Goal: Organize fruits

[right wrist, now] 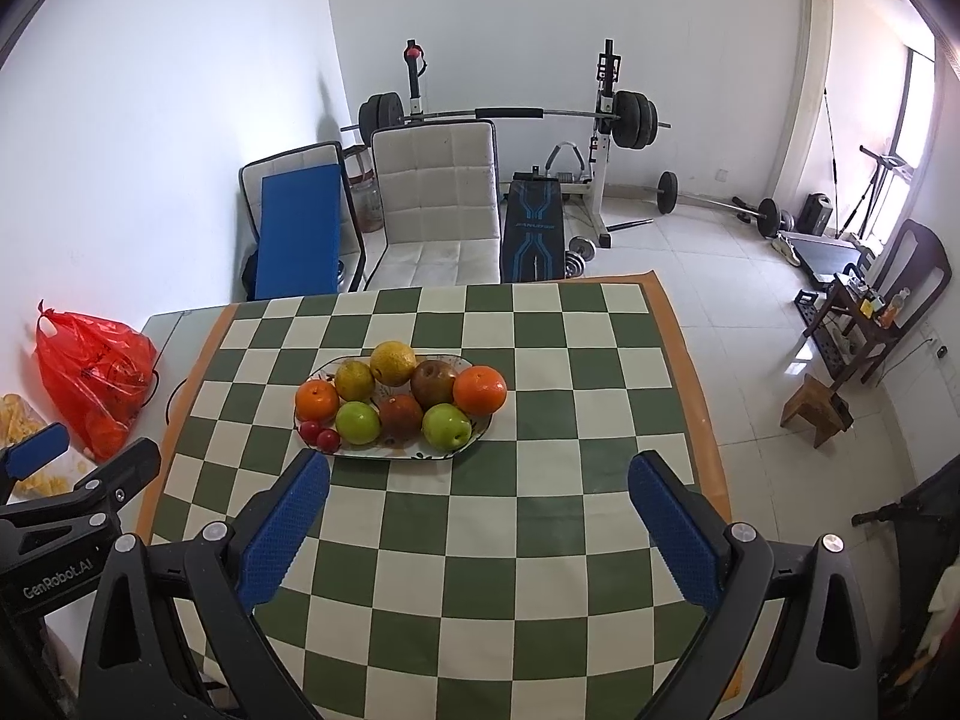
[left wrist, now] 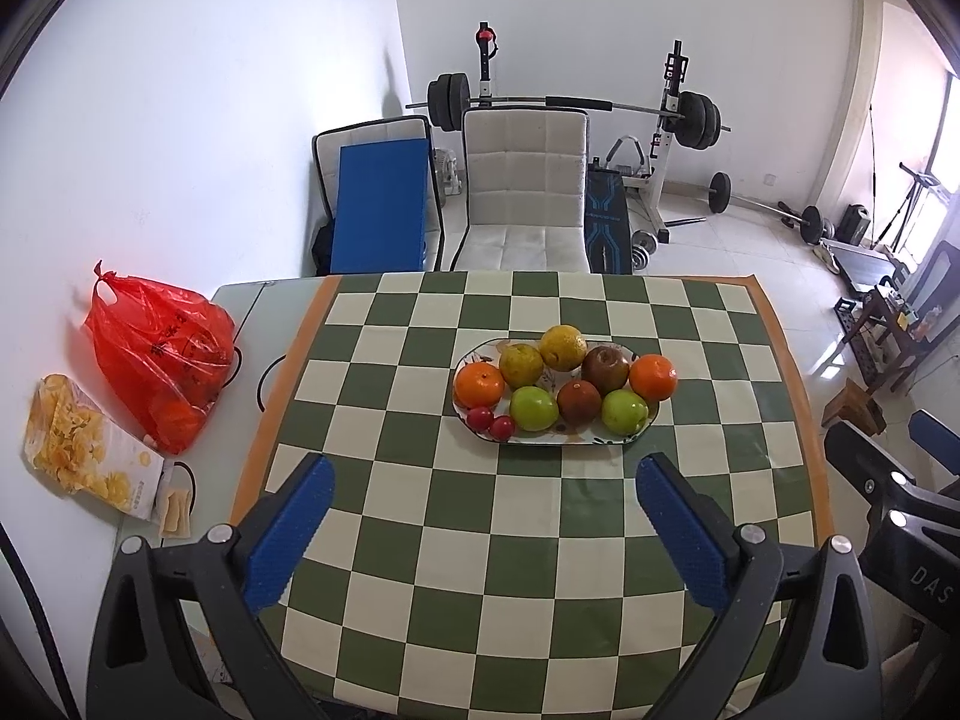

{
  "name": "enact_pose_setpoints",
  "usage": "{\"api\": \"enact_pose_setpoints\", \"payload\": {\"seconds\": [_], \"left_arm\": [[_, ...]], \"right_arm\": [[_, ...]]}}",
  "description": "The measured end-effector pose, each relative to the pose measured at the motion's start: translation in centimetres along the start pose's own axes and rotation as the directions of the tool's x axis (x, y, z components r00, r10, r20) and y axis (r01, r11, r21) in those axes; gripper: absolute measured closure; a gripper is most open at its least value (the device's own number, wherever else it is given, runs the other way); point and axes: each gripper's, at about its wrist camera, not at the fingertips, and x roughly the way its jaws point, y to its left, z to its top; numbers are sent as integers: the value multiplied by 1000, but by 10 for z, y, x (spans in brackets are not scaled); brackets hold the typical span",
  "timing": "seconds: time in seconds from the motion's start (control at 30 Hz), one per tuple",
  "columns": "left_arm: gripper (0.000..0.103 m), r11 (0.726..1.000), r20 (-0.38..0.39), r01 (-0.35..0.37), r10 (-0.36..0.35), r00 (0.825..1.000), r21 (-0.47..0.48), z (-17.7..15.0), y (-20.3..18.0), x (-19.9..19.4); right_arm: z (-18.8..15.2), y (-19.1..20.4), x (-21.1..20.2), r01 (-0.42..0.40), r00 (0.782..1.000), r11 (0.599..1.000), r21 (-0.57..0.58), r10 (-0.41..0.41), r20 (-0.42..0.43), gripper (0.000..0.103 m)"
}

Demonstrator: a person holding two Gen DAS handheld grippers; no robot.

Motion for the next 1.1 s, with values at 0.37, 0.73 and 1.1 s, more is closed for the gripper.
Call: {"api": "enact_pose_setpoints", "payload": {"seconds": [0.37, 0.73, 1.1], "left_arm": [[0, 1000, 1, 11, -11, 1000, -3, -1, -3, -4], [0, 1000, 1, 13, -13, 1000, -2, -1, -3, -4], [0, 1000, 2, 22, -22, 1000, -9, 0, -5, -7]], "right_arm": [[-2, -4, -7, 6, 1000, 1000, 5, -6, -4, 1], [-3, -6, -8, 10, 1000, 1000, 3, -10, -1, 1], [-2, -6, -10, 7, 1000, 1000, 8, -7, 0, 1]]}}
